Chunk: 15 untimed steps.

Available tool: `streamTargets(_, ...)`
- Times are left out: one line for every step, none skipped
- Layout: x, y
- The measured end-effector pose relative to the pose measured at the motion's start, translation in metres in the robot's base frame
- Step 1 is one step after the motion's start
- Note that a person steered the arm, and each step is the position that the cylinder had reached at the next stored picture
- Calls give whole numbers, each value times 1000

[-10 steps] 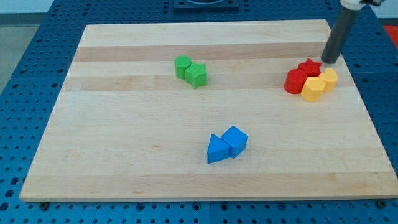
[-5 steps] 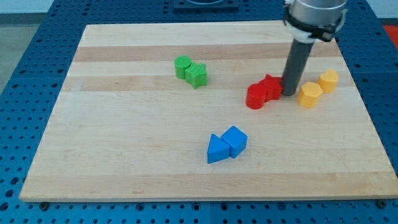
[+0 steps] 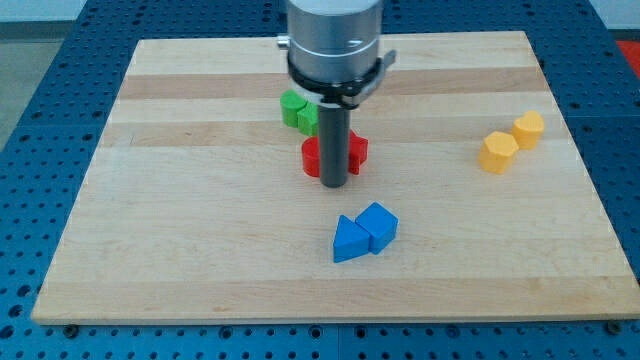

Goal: Push red blocks into green blocks

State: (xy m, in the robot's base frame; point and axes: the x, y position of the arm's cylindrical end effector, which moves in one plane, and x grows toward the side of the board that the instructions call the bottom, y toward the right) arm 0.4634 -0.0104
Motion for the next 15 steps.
streamTargets(-2,-21)
streamTargets(-7,-35)
streamTargets(-24,-41)
streamTargets(-33,-48)
streamTargets(3,-54)
streamTargets(24,-26)
streamTargets(16,8)
streamTargets(-8,36)
streamTargets(-37,34)
streamTargets(-56,30)
streamTargets(-56,32)
streamTargets(-50,45)
streamTargets(-16,41)
streamTargets(-13,16)
streamTargets(-25,-10)
